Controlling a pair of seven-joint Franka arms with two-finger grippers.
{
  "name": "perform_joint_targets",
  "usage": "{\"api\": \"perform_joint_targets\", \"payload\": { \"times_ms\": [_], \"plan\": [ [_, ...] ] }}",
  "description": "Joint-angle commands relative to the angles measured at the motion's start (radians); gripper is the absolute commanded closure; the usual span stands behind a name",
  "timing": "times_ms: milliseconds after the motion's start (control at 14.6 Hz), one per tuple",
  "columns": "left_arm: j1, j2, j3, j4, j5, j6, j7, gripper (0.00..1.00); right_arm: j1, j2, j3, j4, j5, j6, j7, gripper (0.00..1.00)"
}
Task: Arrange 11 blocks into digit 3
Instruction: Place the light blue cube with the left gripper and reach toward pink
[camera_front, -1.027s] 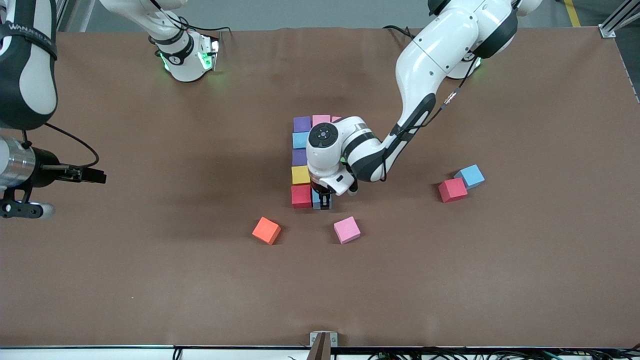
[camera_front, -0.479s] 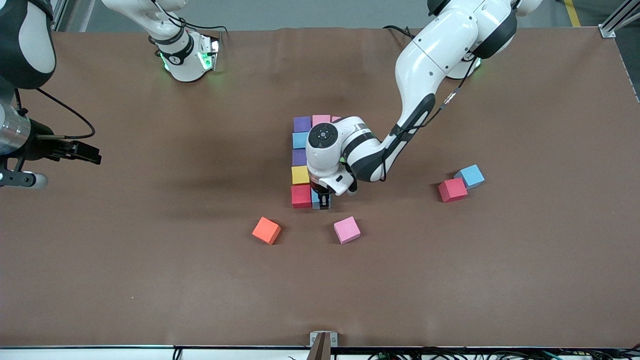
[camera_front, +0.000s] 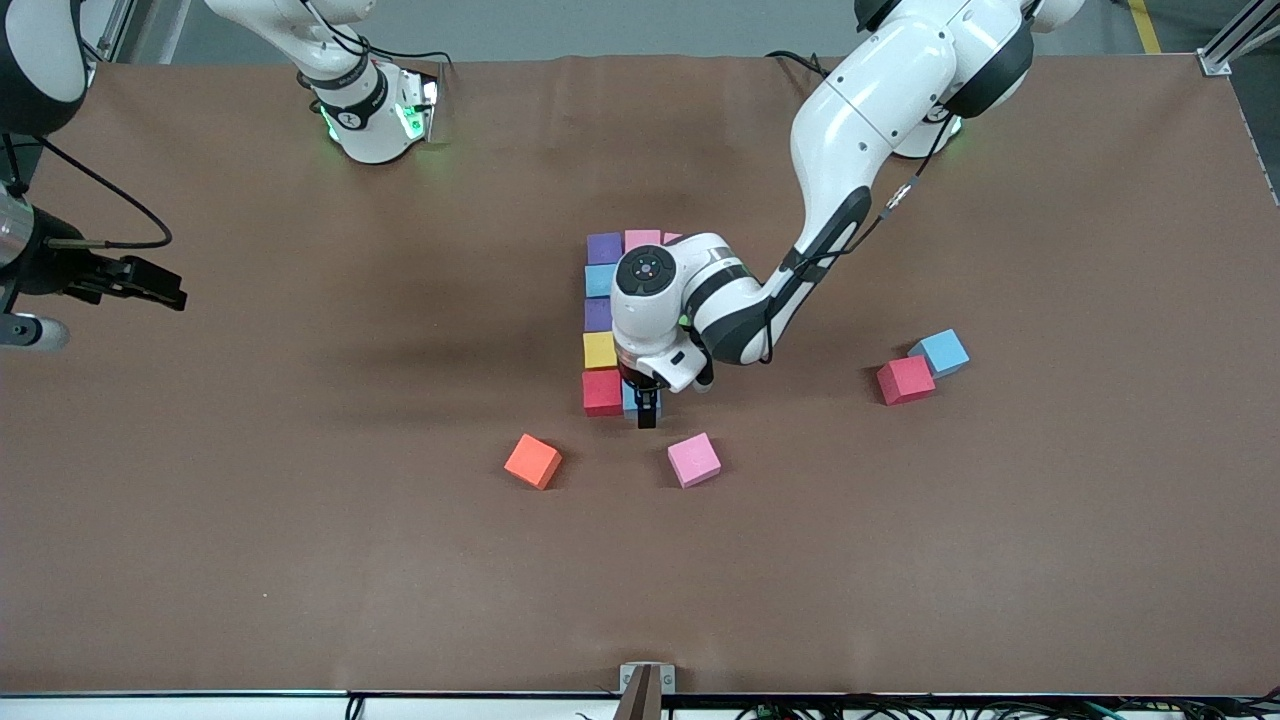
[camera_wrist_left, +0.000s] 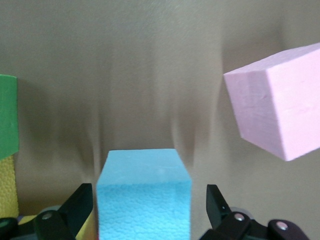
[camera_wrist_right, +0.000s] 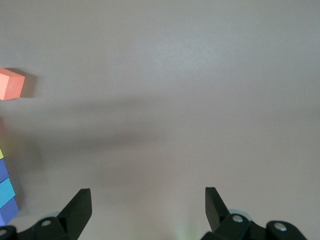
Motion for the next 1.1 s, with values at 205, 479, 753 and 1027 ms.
{"api": "perform_joint_targets", "payload": {
  "times_ms": [205, 479, 753, 1027],
  "plan": [
    [0.000, -0.081, -0.015, -0.037, -0.067, -0.096, 0.013, 0.00, 0.037, -0.034, -0.036, -0.018, -0.018, -0.001, 0.002, 0.00],
    [0.029, -0.148, -0.013, -0.068, -0.112, -0.142, 0.030, 0.00, 0.038, -0.039, -0.039, -0.018, -0.018, -0.007, 0.001, 0.00],
    [0.087, -0.144, 0.002, -0.044, -0.104, -0.140, 0.030, 0.00, 0.045, -0.045, -0.040, -0.016, -0.018, -0.027, 0.002, 0.00],
    [0.102, -0.119, 0.056, -0.017, -0.104, -0.102, 0.034, 0.00, 0.037, -0.042, -0.040, 0.016, -0.017, -0.053, -0.001, 0.00]
  ]
}}
